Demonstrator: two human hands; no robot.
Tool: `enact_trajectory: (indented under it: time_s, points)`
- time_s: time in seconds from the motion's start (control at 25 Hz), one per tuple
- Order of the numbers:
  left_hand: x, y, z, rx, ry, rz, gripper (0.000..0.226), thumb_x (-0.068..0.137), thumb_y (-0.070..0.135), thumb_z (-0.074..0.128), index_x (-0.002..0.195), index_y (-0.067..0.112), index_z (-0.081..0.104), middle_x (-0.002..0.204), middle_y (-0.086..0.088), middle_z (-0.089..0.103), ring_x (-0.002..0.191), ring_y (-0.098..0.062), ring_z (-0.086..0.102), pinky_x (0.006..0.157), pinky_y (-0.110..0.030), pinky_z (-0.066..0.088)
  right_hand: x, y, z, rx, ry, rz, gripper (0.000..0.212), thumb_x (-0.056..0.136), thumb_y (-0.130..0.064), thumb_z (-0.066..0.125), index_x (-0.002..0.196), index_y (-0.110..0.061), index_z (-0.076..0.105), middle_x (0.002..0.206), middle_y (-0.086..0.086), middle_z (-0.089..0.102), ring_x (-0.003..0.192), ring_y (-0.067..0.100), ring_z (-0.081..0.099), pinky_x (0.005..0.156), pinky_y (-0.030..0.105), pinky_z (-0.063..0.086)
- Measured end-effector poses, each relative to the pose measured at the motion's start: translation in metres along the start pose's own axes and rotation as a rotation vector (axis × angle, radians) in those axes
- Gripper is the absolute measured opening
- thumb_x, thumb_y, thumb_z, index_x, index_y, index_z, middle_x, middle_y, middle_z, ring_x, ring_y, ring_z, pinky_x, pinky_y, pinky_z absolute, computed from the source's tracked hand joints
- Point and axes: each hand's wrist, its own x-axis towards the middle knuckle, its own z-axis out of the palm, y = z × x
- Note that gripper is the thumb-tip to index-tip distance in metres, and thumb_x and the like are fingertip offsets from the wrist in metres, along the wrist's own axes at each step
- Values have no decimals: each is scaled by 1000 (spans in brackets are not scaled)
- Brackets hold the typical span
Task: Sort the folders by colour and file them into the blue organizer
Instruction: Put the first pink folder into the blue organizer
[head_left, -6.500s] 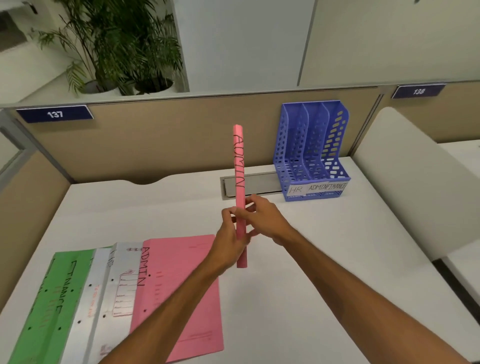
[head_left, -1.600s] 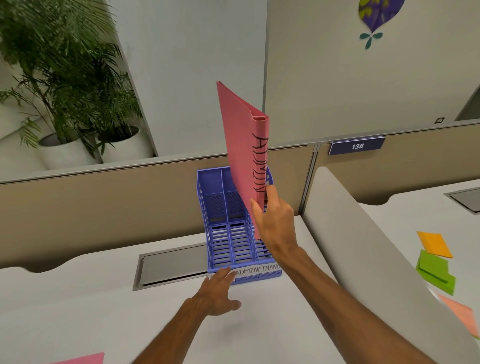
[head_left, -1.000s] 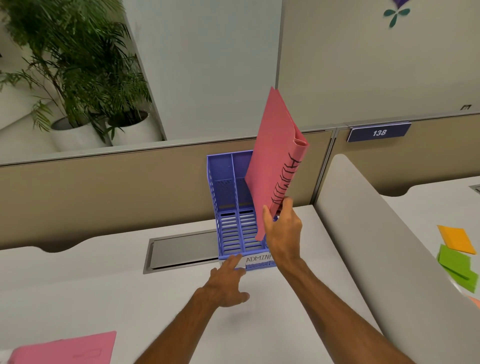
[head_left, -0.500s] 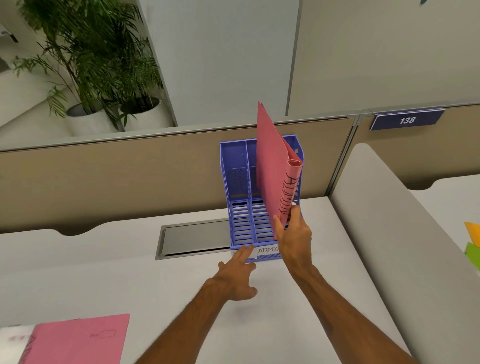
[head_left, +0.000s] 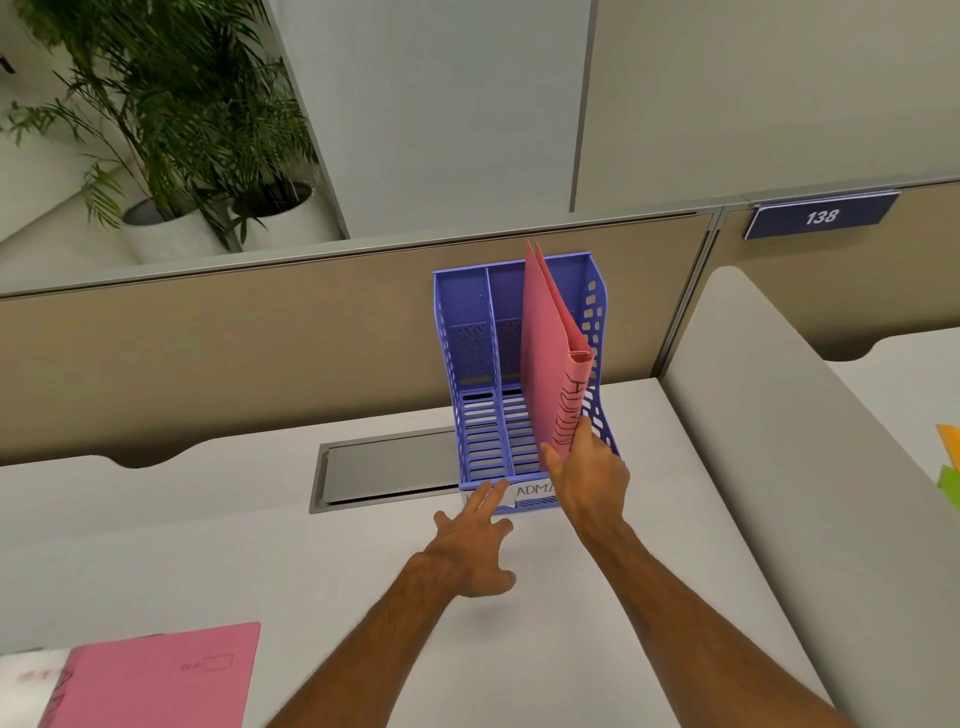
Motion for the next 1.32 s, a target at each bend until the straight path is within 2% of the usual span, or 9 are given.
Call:
enact_trajectory:
  time_s: [0.28,0.48,0.68,0.96,1.08,1.32]
  points:
    - [-2,3,1,17,-17,-3,73,88,49,60,150,24,33,162,3,-18,150,-26,-15,117,-63,9,2,5,0,-87,-19,-3,70,82,-57,64,137,-18,41,128,5,61,113,27,62,90,44,54]
    - [-5,3,2,17,61,23,73,92,46,56,153,22,24,163,-1,-14,150,-26,-13,120,-57,6,-4,9,-12,-121,-81,-5,73,81,-57,66,136,-18,39,127,4,61,111,26,63,88,42,55]
    - [-24,3,7,-159,220,-21,76,92,44,58,154,25,19,164,2,-1,150,-23,4,121,-48,19,-30,21,-28,-94,-86,-25,55,84,-48,67,125,-19,44,122,3,62,104,22,65,82,37,57]
    - [-92,0,17,-307,449,-127,67,97,40,51,153,24,19,163,0,15,148,-20,17,120,-39,21,-87,18,-51,-64,-249,-239,27,89,-30,66,109,-17,52,118,3,63,101,18,63,84,31,55]
    - [-126,-5,28,-400,505,-194,62,98,40,50,152,23,25,161,0,20,148,-20,20,119,-40,22,-111,6,-48,-25,-316,-292,25,89,-30,68,106,-18,54,113,2,64,95,15,61,82,28,53]
    - [-209,-36,94,-643,577,-308,54,95,33,57,144,19,40,148,2,39,136,-17,40,112,-39,34,-173,-26,-12,-10,-493,-457,21,89,-33,63,106,-20,59,108,-1,65,90,15,61,79,32,51]
